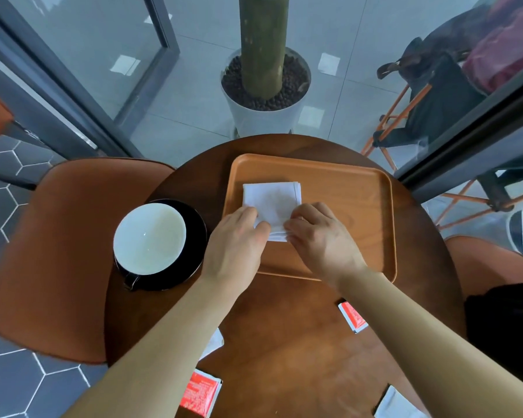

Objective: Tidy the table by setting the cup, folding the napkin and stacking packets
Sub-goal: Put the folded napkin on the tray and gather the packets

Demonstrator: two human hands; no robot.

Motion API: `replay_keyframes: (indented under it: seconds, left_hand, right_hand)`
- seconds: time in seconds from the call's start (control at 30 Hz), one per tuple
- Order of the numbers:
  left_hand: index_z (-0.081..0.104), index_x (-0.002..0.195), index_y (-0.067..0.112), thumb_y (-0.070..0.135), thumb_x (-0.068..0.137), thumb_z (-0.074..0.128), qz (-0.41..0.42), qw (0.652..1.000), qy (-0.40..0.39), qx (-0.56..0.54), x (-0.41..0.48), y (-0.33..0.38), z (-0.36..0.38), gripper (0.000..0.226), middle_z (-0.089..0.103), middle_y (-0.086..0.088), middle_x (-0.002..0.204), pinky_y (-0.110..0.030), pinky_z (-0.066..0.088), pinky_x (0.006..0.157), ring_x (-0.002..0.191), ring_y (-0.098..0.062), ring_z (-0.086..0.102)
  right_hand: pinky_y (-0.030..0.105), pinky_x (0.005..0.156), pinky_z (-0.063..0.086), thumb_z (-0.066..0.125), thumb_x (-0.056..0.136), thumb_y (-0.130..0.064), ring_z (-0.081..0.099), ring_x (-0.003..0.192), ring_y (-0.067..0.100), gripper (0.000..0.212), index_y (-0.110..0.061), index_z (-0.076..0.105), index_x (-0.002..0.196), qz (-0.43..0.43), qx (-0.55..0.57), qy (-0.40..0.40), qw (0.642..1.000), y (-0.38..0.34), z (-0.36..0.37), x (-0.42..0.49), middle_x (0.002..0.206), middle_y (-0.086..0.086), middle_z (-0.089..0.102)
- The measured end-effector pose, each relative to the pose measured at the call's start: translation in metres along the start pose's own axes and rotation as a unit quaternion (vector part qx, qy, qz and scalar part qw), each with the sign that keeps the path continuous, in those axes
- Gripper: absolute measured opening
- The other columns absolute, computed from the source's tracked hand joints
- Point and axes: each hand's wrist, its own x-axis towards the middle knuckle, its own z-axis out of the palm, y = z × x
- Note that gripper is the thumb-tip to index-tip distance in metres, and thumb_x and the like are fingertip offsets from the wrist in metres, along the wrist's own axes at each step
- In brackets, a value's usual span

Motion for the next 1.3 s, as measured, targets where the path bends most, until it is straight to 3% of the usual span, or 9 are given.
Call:
replay_keyframes:
  seconds: [0.47,0.93,1.1,1.3]
  left_hand:
    - [0.067,0.119,0.008,0.009,0.095,0.062,-0.057,0.997,-0.045,0.004,0.038,-0.011,-0.008,0.025,0.062,-0.012,0.123,-0.034,0.055,0.084,0.104,-0.027,0.064]
    - [0.063,0.123,0.006,0.009,0.096,0.06,-0.067,0.996,-0.053,-0.009,0.038,-0.01,-0.005,0.027,0.06,-0.015,0.126,-0.034,0.054,0.088,0.111,-0.028,0.062]
    - [0.069,0.11,0.001,0.002,0.087,0.069,-0.067,0.997,-0.048,0.0,0.039,-0.008,-0.006,0.023,0.065,-0.019,0.113,-0.039,0.056,0.083,0.1,-0.034,0.065]
    - [0.067,0.11,0.003,0.007,0.085,0.071,-0.045,0.999,-0.024,0.002,0.035,-0.01,-0.01,0.025,0.063,-0.02,0.116,-0.043,0.052,0.09,0.11,-0.036,0.061]
  right_hand:
    - [0.047,0.07,0.052,0.063,0.094,-0.007,0.052,0.091,0.032,0.011,-0.003,0.073,0.09,0.021,0.006,0.005,1.0,0.0,-0.003,0.04,0.1,0.01,0.065]
    - [0.046,0.067,0.053,0.066,0.091,-0.005,0.053,0.087,0.031,0.011,-0.004,0.073,0.083,0.031,0.01,0.026,0.999,0.001,0.003,0.043,0.094,0.008,0.066]
    - [0.045,0.071,0.052,0.063,0.094,-0.008,0.052,0.09,0.031,0.014,-0.004,0.074,0.087,0.028,0.007,0.02,0.999,0.002,0.003,0.043,0.097,0.008,0.066]
    - [0.046,0.069,0.054,0.063,0.095,-0.012,0.05,0.096,0.029,0.013,-0.008,0.075,0.096,0.02,-0.003,0.011,1.0,-0.001,-0.005,0.043,0.104,0.007,0.065]
